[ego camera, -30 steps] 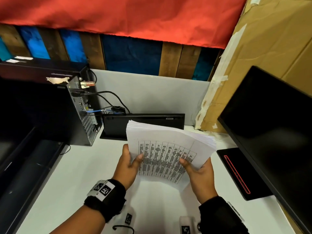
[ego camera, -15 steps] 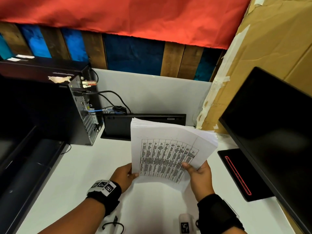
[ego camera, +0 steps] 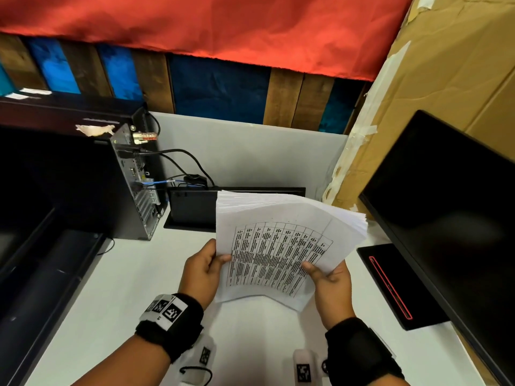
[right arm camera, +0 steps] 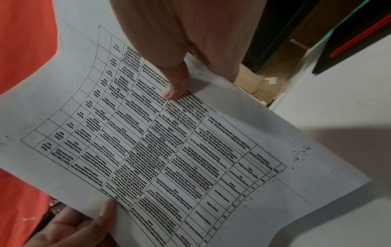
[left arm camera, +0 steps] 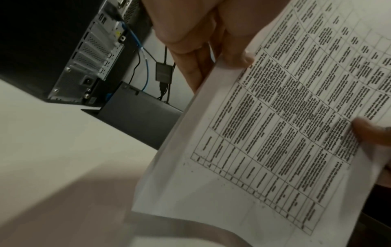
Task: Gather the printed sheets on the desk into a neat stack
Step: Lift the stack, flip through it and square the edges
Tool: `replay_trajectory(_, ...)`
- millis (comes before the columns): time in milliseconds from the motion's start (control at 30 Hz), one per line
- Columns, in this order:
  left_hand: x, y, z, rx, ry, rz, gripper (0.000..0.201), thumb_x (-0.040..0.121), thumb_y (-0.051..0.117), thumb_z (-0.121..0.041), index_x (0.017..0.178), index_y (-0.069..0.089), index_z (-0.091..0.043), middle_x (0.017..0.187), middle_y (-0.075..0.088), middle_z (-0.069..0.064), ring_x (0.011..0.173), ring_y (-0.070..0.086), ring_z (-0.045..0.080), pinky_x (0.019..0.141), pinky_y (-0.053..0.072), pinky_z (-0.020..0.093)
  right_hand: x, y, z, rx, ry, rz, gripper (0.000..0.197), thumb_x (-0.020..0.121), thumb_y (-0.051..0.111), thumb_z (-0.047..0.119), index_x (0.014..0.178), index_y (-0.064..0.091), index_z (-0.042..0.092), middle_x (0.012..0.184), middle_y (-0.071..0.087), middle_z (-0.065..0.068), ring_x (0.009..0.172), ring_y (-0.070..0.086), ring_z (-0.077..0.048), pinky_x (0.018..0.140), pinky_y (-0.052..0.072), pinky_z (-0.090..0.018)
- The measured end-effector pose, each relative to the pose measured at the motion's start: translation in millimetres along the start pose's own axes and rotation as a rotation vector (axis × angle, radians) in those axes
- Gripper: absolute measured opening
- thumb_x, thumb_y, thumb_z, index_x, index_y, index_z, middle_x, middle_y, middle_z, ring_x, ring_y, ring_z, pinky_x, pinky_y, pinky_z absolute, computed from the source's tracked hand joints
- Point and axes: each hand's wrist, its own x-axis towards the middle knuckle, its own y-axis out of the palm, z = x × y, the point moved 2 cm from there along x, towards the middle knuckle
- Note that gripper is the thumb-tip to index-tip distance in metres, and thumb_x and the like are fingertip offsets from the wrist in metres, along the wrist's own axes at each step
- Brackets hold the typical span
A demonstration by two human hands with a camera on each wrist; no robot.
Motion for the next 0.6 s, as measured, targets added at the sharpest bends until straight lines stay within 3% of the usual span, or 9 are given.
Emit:
replay_trajectory(67,0,-1,2,0.001,-0.001,0.006,0.053,0.092,0.056,-0.003,0.094,0.063,-0.056,0.096,0.071,-0.032,0.094,0.065,-0.011,0.078,0.047,0.003,1,0,3,-0.02,-0.019,0.022,0.046,0.083,0.06,-0.014,0.126,0.055,0.003,0.113,0.071,-0.009,0.104,0.068,-0.018,0.092,0.055,-0.027)
replay_trajectory(200,-2,2,20,0.116,-0.049,0.118,0.035,0.094,0.056,-0.008,0.105,0.056,-0.042,0.095,0.069,-0.035,0.095,0.063,-0.014,0.083,0.049,0.009,-4,-4,-3,-0.084,0.004,0.068,0.045,0.084,0.064,-0.007,0.124,0.055,0.012,0.112,0.072,-0.001,0.103,0.068,-0.008,0.089,0.055,-0.022)
replay_trajectory(300,-4,4,31,0.187,-0.053,0.121,0.031,0.094,0.054,-0.004,0.115,0.056,-0.027,0.096,0.066,-0.03,0.09,0.06,-0.021,0.076,0.043,-0.001,-5,-8,-6,-0.101,0.012,0.075,0.048,0.081,0.068,-0.003,0.123,0.054,0.016,0.11,0.073,0.001,0.103,0.068,-0.005,0.086,0.054,-0.018)
replay_trajectory(400,-5,7,37,0.241,-0.083,0.127,0.03,0.095,0.049,-0.001,0.115,0.055,-0.023,0.098,0.064,-0.02,0.091,0.061,-0.005,0.071,0.04,-0.002,-3,-11,-18,-0.161,0.055,0.071,0.044,0.087,0.063,-0.004,0.127,0.053,0.013,0.115,0.07,0.002,0.106,0.066,-0.004,0.091,0.053,-0.021)
replay_trajectory(500,-5,9,45,0.343,-0.134,0.144,0.023,0.096,0.049,-0.002,0.114,0.058,-0.011,0.1,0.067,-0.004,0.093,0.06,0.014,0.07,0.041,0.009,-1,-15,-42,-0.29,0.11,0.1,0.04,0.088,0.062,-0.002,0.125,0.056,0.013,0.118,0.069,0.001,0.113,0.064,-0.012,0.104,0.047,-0.039)
replay_trajectory(567,-4,11,50,0.413,-0.165,0.154,0.014,0.095,0.049,-0.003,0.104,0.059,-0.007,0.1,0.065,0.003,0.094,0.06,0.021,0.075,0.04,0.02,-2,-16,-55,-0.359,0.144,0.131,0.035,0.09,0.059,-0.002,0.119,0.058,0.016,0.115,0.068,0.003,0.114,0.062,-0.016,0.107,0.044,-0.04)
replay_trajectory(600,-3,11,49,0.425,-0.18,0.156,0.013,0.095,0.049,-0.003,0.094,0.059,-0.011,0.096,0.063,0.003,0.093,0.059,0.023,0.076,0.038,0.022,-3,-15,-60,-0.381,0.162,0.137,0.034,0.091,0.057,-0.003,0.116,0.058,0.019,0.113,0.067,0.003,0.114,0.061,-0.019,0.105,0.044,-0.037)
